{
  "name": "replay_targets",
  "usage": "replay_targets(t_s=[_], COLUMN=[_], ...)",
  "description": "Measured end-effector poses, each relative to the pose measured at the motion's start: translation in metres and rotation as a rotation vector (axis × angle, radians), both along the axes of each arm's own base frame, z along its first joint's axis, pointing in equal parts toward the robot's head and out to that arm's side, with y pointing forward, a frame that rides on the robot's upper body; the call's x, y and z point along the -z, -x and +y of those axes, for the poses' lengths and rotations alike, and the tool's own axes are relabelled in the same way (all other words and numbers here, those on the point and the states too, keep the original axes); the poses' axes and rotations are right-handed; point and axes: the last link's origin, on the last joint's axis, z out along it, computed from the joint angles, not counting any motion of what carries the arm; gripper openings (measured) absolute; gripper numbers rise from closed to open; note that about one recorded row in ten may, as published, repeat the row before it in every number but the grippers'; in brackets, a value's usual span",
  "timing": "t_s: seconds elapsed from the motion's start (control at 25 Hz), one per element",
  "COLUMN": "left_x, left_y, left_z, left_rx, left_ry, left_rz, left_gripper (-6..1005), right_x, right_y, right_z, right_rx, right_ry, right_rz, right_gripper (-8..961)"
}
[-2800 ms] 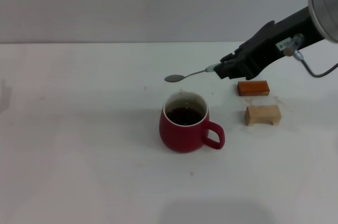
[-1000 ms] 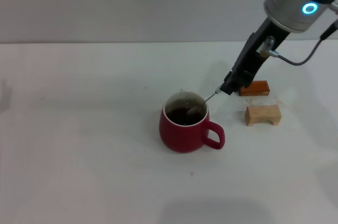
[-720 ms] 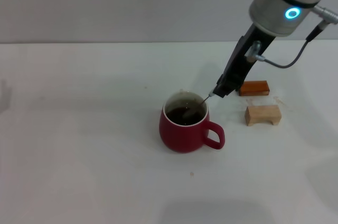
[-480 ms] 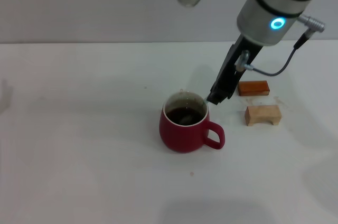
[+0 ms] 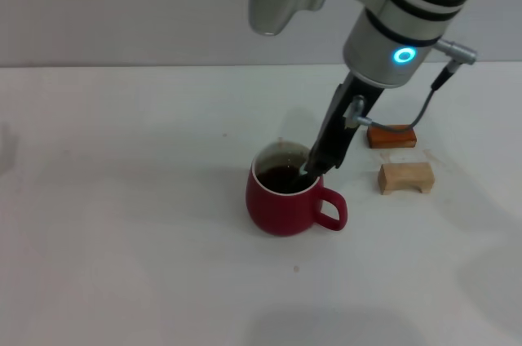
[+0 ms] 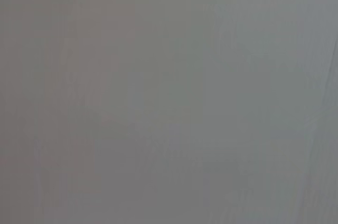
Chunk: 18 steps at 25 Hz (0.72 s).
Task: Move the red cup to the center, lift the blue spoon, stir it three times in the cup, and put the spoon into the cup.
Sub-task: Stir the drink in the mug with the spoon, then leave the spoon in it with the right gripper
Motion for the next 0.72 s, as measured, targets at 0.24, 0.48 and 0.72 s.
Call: replay_targets(t_s=[0.24,0.48,0.72], left_x=[-0.001,-0.001,-0.001], left_y=[-0.001,-0.001,-0.001], left_z=[0.000,0.000,0.000], left_rx=[0.004,0.006,0.007], left_ry=[-0.006,-0.008,-0.007], left_rz=[0.002,0.003,0.000], left_gripper=[859,859,859], right_x=[0.012,0.011,0.006], right_y=[0.006,0.006,-0.002], right_z=[0.005,0.011,0.016], right_rx=[-0.037,-0.053,-0.055], right_ry=[-0.019,-0.056,-0.090], right_rz=[0.009,0.003,-0.050], right_gripper=[155,155,154])
